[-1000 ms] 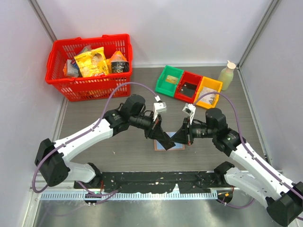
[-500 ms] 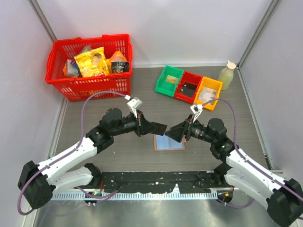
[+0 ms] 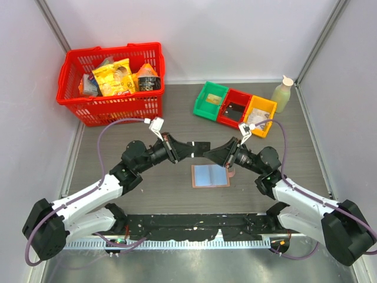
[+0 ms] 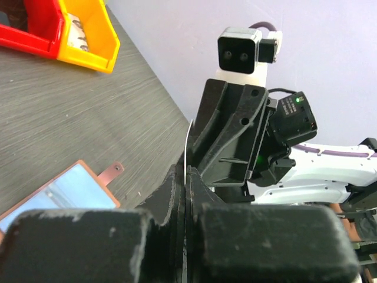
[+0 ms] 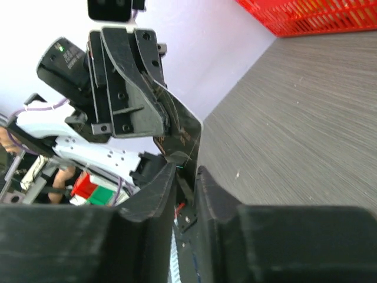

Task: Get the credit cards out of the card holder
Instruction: Remove the credit card from the card holder, then place the credit card in the storage box.

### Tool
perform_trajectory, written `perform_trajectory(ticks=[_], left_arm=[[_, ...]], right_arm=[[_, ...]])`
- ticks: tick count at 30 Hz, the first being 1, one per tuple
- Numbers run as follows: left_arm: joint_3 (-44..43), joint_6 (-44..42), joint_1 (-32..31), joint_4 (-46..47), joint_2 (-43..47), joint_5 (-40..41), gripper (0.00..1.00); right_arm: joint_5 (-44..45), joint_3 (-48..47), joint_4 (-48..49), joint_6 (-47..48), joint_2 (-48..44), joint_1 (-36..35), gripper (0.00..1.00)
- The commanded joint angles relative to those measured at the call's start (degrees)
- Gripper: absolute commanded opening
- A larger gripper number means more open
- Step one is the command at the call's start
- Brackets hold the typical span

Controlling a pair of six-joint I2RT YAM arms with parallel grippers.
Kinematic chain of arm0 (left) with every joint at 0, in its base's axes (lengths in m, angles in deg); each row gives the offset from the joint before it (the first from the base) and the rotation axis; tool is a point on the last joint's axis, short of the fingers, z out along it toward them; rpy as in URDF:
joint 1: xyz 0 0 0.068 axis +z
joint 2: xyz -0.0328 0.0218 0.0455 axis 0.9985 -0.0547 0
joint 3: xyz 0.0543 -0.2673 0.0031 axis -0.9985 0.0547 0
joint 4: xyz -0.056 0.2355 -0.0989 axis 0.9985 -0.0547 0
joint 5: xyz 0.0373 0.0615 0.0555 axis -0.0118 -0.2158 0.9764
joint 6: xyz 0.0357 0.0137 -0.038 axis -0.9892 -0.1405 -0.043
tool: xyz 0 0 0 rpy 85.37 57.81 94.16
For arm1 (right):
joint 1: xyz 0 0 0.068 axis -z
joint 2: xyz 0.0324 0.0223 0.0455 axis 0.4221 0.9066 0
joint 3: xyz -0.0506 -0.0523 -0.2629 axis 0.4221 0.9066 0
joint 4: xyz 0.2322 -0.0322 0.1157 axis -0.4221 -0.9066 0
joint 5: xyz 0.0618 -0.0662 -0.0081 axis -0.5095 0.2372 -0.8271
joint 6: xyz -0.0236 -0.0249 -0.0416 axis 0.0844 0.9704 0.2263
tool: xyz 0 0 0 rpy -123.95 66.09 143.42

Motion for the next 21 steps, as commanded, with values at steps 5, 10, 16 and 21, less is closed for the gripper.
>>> perform_trajectory(ticks=[5, 10, 16, 21], left_arm=[[-2.0, 0.2, 1.2, -5.5, 1.9, 6.9, 0.24], [-9.1, -6.2, 6.1, -30.8, 7.6, 17.6, 0.87], [-19.7, -15.7, 13.2, -56.1, 11.9, 27.4, 1.0], [-22.4, -21.5, 19.4, -67.4, 10.8, 31.3, 1.0]], right_arm=[[2.8, -2.4, -0.5, 1.6, -1.5, 0.9, 0.01], [9.5, -8.6, -21.6, 9.9, -3.1, 6.1, 0.01], [22.5, -20.3, -41.9, 19.0, 2.0, 13.1, 0.01], [32.1, -32.9, -52.8, 22.8, 15.7, 18.9, 0.01]])
